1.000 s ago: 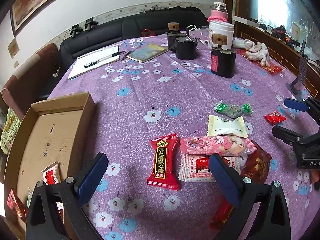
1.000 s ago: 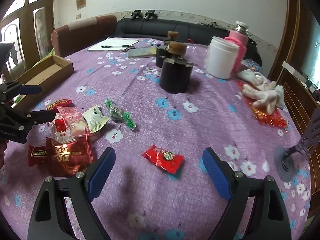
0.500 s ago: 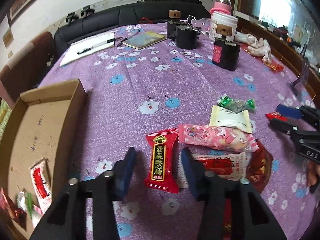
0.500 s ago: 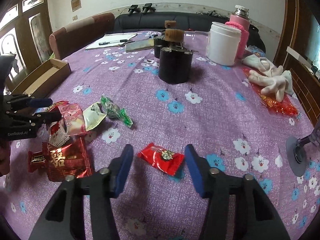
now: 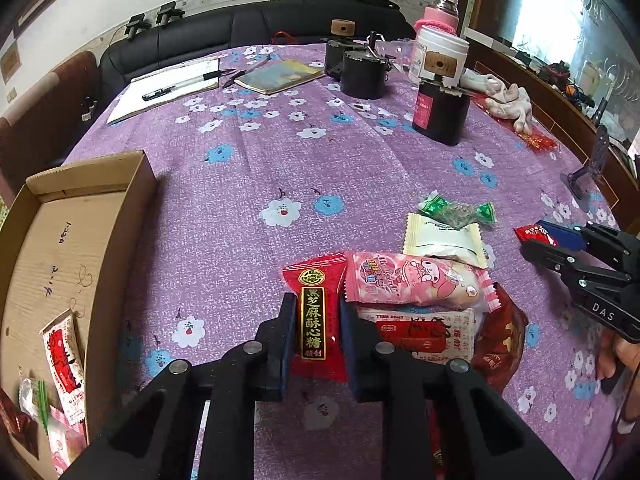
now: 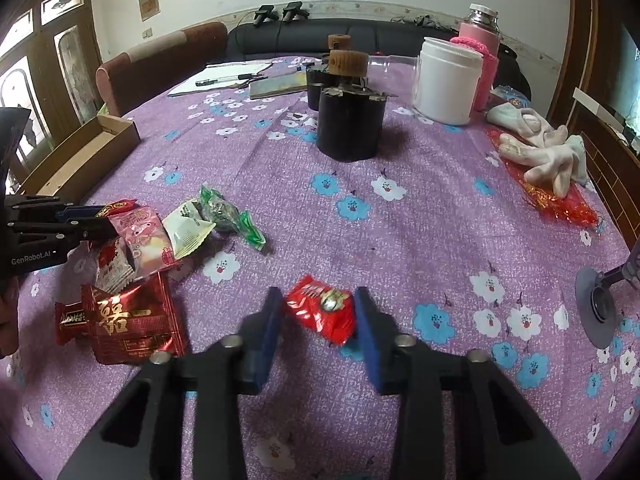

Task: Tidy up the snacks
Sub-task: 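Grasp the black-label red candy bar with the left gripper while the right grasps the small red candy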

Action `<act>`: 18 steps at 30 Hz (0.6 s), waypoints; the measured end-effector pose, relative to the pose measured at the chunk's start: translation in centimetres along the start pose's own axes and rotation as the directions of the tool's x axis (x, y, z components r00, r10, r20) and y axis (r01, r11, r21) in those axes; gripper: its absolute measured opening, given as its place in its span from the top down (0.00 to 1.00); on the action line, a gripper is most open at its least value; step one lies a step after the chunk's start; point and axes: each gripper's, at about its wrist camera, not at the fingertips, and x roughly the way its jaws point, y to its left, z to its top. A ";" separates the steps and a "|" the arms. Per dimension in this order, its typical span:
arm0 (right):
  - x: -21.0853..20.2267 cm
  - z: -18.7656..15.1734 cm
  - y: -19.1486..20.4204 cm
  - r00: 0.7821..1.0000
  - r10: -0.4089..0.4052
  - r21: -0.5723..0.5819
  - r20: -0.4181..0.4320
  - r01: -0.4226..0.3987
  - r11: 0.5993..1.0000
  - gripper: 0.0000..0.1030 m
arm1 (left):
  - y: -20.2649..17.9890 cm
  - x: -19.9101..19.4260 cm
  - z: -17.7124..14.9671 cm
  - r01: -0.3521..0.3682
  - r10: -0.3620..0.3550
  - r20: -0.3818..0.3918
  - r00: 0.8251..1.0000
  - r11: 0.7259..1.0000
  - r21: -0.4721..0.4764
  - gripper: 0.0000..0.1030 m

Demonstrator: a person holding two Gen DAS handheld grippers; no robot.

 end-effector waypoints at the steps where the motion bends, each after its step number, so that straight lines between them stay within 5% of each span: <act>1: 0.0 0.0 0.0 1.000 0.000 0.002 0.001 0.000 1.000 0.71 | -0.1 0.0 0.0 0.001 -0.001 0.000 1.000 1.000 0.002 0.80; 18: -2.4 -0.1 -0.5 0.998 0.024 0.065 0.050 -0.027 0.998 0.74 | 0.5 -2.8 -0.3 0.018 -0.017 0.066 0.998 1.000 -0.024 0.81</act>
